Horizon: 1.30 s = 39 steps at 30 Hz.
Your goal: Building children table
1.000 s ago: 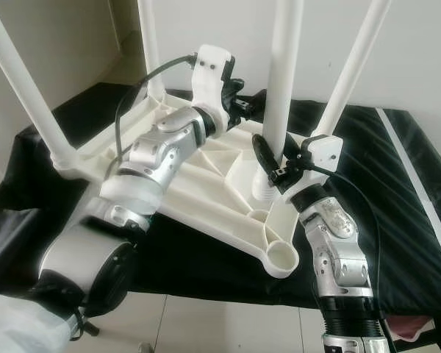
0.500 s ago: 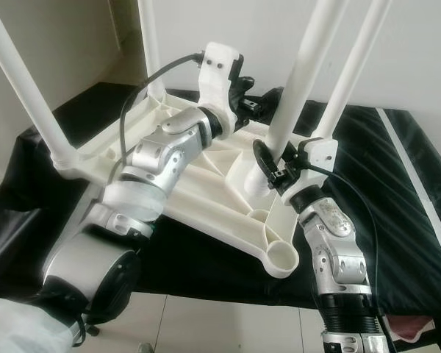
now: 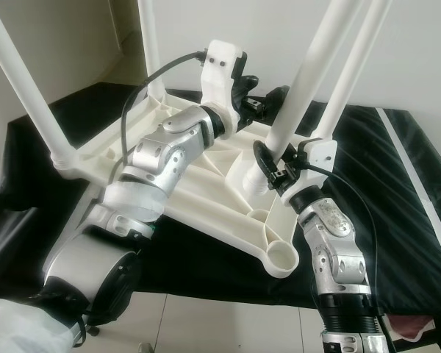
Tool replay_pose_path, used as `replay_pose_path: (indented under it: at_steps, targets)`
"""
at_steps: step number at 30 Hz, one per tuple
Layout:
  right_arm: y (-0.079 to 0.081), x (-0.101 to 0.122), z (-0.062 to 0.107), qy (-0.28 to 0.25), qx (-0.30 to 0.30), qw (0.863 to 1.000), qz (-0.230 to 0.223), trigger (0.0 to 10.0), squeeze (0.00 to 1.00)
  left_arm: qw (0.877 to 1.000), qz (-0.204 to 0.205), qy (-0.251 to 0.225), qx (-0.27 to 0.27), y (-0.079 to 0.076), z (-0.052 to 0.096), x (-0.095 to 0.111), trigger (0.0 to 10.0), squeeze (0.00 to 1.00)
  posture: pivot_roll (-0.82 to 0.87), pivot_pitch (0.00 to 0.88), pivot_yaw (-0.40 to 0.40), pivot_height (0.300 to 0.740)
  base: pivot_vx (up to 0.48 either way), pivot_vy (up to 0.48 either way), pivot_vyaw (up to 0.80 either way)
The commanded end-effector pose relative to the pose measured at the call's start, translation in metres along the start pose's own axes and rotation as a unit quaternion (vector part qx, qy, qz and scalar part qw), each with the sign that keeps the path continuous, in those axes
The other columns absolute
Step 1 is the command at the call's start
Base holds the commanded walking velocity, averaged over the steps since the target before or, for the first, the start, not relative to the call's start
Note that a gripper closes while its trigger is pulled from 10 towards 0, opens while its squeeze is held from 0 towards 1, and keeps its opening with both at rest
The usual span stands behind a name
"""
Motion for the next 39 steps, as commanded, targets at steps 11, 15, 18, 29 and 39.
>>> replay_pose_path:
  at_steps: [11, 15, 18, 29, 39]
  targets:
    - [0.007, -0.013, -0.003, 0.027, 0.011, 1.0, -0.003, 10.0, 0.0, 0.994, -0.012, -0.007, -0.108, -0.041, -0.005, 0.006, 10.0, 0.0, 0.02, 0.0, -0.044, 0.74, 0.0, 0.0, 0.0]
    - [0.006, -0.012, -0.002, 0.024, 0.008, 1.0, -0.001, 10.0, 0.0, 0.995, -0.019, -0.006, -0.101, -0.038, -0.005, 0.007, 10.0, 0.0, 0.02, 0.0, -0.043, 0.74, 0.0, 0.0, 0.0]
    - [0.004, -0.009, -0.002, 0.019, 0.002, 1.0, 0.001, 10.0, 0.0, 0.996, -0.026, 0.0, -0.089, -0.03, -0.004, 0.005, 10.0, 0.0, 0.02, 0.0, -0.037, 0.74, 0.0, 0.0, 0.0]
    - [-0.007, 0.001, 0.007, -0.003, -0.032, 0.999, 0.018, 10.0, 0.0, 0.996, -0.08, 0.025, -0.037, 0.011, 0.033, -0.027, 10.0, 0.0, 0.0, 0.0, -0.011, 0.74, 0.0, 0.0, 0.0]
    - [-0.018, 0.008, 0.01, -0.016, -0.065, 0.997, 0.026, 10.0, 0.0, 0.996, -0.083, 0.031, -0.014, 0.028, 0.055, -0.042, 10.0, 0.0, -0.01, 0.0, -0.012, 0.74, 0.0, 0.0, 0.0]
Point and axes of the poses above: a point about 5 cm out from each wrist's last joint towards the gripper, its own z axis pointing back from the gripper into the wrist, its own x axis along the axis of the wrist's last joint, y = z × x, the point moved 5 cm from there along -z, pointing out of the wrist towards the gripper, and after that the axes turned 2 degrees about z, right-handed, at the moved point
